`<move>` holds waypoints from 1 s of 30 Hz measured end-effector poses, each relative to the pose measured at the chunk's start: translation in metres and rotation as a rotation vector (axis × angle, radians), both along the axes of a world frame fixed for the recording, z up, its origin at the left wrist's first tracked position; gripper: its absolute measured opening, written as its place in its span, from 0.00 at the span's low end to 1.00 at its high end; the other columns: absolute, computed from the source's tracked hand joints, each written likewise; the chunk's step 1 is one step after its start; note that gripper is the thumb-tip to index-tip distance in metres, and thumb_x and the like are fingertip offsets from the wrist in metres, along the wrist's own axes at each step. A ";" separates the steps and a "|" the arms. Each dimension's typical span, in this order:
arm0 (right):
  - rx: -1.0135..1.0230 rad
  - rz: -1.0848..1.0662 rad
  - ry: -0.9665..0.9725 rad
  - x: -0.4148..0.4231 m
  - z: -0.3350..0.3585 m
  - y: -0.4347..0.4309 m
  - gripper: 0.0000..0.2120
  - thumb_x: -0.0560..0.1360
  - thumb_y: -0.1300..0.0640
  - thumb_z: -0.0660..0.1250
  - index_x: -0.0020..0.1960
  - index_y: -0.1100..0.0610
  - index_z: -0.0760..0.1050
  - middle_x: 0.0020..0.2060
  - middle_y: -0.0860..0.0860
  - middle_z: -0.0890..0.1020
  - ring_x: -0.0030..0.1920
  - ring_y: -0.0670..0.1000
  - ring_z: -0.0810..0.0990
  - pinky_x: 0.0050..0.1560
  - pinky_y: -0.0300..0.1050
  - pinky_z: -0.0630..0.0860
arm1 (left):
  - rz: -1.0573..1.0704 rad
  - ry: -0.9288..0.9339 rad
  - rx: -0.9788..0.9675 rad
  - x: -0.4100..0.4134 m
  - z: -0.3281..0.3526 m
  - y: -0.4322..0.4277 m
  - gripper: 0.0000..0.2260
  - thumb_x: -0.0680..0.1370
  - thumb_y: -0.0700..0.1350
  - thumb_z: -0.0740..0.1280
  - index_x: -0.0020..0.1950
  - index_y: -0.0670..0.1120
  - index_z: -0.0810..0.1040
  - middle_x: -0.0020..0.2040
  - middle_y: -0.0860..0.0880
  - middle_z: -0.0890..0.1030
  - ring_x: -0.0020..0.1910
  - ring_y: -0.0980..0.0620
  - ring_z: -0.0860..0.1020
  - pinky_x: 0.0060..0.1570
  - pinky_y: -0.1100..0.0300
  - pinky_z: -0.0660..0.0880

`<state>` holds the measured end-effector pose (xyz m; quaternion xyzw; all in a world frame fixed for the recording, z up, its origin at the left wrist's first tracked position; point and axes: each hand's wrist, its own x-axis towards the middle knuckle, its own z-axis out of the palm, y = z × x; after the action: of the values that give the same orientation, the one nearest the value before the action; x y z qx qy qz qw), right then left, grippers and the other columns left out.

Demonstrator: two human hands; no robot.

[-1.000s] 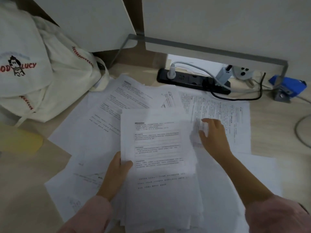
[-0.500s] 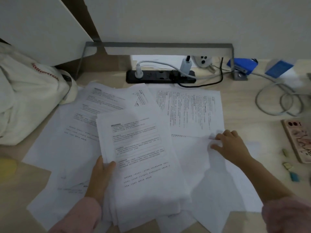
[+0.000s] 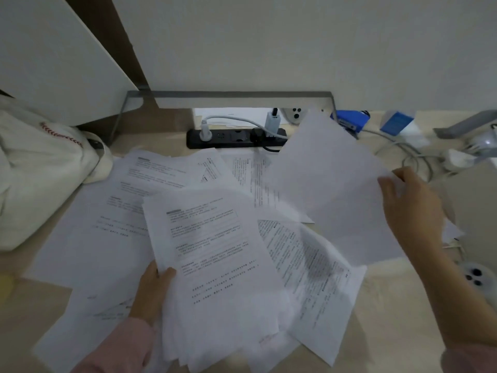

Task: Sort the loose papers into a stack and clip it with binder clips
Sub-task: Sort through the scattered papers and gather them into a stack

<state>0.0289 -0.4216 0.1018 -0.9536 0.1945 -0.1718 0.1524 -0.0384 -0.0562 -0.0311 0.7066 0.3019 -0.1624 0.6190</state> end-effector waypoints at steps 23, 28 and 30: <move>0.337 0.635 0.470 -0.072 -0.127 0.205 0.11 0.80 0.54 0.53 0.52 0.57 0.73 0.42 0.51 0.78 0.40 0.49 0.75 0.40 0.43 0.70 | 0.071 0.072 -0.200 -0.016 0.001 0.002 0.15 0.77 0.48 0.64 0.64 0.51 0.74 0.57 0.49 0.81 0.55 0.49 0.79 0.58 0.51 0.74; 0.864 0.616 0.650 -0.072 -0.124 0.214 0.09 0.79 0.53 0.58 0.54 0.52 0.76 0.49 0.49 0.82 0.49 0.47 0.81 0.51 0.37 0.76 | 0.022 0.045 -0.181 -0.017 0.002 -0.002 0.21 0.72 0.59 0.68 0.63 0.56 0.74 0.57 0.55 0.81 0.56 0.53 0.79 0.57 0.54 0.75; 0.935 0.573 0.639 -0.070 -0.123 0.206 0.07 0.79 0.55 0.59 0.52 0.50 0.76 0.46 0.47 0.82 0.48 0.47 0.81 0.50 0.33 0.75 | 0.023 0.025 -0.141 -0.015 0.001 -0.007 0.18 0.74 0.50 0.69 0.62 0.53 0.73 0.55 0.54 0.80 0.53 0.56 0.79 0.47 0.62 0.75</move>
<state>-0.0412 -0.2160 -0.0216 -0.8047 0.0220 0.2720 0.5272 -0.0536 -0.0627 -0.0304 0.6556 0.3053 -0.1851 0.6653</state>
